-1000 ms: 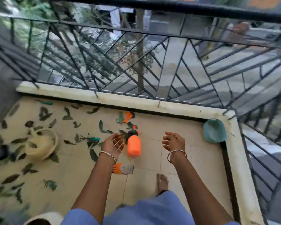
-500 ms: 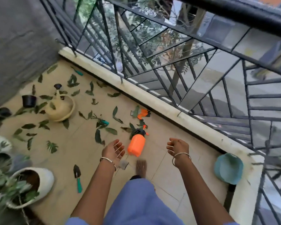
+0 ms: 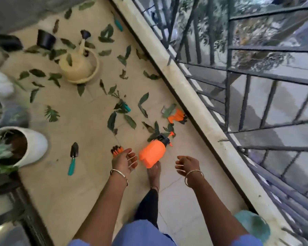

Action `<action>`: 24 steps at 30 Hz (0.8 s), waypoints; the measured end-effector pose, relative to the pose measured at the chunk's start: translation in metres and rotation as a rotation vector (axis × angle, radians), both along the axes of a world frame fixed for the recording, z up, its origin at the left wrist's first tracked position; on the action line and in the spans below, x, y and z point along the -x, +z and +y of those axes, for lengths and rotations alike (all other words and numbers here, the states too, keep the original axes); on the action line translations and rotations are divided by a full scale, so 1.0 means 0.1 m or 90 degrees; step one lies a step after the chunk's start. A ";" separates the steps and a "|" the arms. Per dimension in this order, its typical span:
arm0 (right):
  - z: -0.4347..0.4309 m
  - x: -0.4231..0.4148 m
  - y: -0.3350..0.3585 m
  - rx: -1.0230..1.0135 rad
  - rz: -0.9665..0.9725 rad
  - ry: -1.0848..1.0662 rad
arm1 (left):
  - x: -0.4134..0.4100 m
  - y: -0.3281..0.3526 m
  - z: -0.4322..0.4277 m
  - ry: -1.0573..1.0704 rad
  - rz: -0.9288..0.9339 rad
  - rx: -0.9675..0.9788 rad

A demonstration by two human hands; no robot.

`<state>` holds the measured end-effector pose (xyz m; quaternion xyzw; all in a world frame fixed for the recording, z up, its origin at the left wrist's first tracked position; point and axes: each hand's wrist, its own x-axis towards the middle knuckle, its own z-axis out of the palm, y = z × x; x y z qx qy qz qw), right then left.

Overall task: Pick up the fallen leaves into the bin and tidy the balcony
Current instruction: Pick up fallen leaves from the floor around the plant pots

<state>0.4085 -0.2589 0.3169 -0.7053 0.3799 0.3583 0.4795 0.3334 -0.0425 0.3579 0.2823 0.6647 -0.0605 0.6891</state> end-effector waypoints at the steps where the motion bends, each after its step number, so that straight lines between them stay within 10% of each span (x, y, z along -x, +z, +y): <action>1: 0.02 -0.09 -0.19 0.003 0.019 0.032 | -0.06 -0.14 0.02 0.011 0.010 -0.001; 11: 0.34 -0.91 -2.28 0.105 0.010 0.362 | -0.47 -1.88 0.00 0.055 0.047 -0.037; 24: 0.85 -1.29 -4.38 0.237 -0.181 1.135 | -0.03 -3.36 -0.41 0.110 0.061 -0.063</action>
